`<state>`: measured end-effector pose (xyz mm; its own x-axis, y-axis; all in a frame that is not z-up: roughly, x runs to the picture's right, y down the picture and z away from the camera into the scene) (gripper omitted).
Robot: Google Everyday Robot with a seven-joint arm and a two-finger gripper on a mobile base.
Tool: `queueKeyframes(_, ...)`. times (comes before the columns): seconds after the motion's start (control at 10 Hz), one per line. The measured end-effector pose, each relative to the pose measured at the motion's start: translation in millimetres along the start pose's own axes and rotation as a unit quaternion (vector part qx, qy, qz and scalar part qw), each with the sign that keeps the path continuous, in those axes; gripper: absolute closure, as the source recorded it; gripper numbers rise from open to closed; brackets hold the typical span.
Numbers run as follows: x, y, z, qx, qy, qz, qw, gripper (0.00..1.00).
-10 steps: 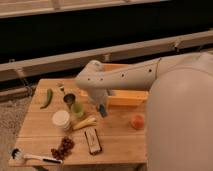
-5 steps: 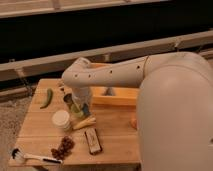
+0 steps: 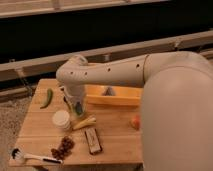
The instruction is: Place sponge in paper cup
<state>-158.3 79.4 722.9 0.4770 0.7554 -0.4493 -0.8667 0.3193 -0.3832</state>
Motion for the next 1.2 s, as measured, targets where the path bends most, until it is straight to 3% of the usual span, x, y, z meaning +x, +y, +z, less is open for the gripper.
queueKeyframes(0.4,-6.5,20.7,-0.1,-0.022,-0.009,-0.018,0.9996,1.0)
queueKeyframes(1.2,-14.7,41.6,12.0,-0.047,-0.007,-0.044,0.9979,1.0)
